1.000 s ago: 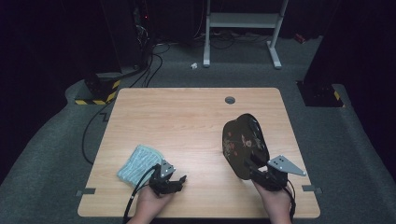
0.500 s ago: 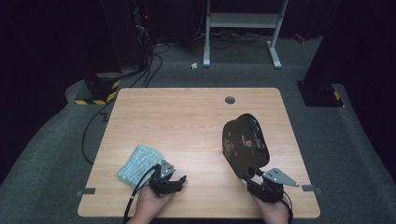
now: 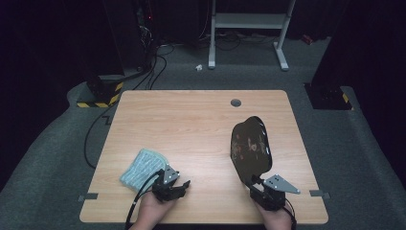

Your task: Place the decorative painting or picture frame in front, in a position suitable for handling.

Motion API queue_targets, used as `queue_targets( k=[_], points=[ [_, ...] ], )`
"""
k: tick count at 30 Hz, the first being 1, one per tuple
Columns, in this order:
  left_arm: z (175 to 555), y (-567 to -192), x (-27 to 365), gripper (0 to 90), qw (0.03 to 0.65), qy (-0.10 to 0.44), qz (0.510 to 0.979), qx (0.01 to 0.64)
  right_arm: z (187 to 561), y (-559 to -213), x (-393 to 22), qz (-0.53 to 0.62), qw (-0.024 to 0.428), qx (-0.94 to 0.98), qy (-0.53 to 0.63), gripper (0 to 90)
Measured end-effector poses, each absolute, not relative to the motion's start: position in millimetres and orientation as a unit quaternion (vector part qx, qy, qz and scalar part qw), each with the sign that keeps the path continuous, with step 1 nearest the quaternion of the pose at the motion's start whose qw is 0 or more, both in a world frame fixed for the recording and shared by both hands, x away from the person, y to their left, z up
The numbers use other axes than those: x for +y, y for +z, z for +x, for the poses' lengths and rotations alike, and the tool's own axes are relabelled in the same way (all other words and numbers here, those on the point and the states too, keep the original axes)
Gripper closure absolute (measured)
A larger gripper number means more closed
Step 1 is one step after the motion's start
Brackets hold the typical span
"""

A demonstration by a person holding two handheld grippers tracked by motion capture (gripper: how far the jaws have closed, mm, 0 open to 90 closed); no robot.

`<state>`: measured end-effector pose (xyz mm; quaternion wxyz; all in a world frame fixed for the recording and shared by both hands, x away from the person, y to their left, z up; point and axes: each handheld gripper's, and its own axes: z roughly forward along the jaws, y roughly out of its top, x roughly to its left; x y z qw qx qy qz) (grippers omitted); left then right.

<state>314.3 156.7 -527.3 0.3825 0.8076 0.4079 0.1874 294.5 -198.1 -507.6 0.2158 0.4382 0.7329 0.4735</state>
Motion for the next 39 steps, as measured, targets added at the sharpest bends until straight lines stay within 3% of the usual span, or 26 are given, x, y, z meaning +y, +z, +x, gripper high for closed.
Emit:
queue_targets(
  k=[4,10,22,28,39],
  points=[
    [309,-514,164,49.4,0.402,0.19,0.8,0.403,296,-508,-199,0.44,0.222,0.732,0.471,71.6],
    [301,-498,201,53.9,0.38,0.23,0.793,0.417,299,-507,-204,0.445,0.224,0.727,0.472,74.6],
    [301,-496,278,51.5,0.393,0.254,0.746,0.474,304,-505,-212,0.447,0.217,0.721,0.483,62.2],
    [307,-506,295,45.0,0.395,0.225,0.735,0.503,306,-504,-214,0.448,0.222,0.722,0.479,61.5],
    [319,-509,284,26.9,0.395,0.221,0.752,0.479,307,-505,-215,0.448,0.219,0.721,0.481,61.3]
  ],
)
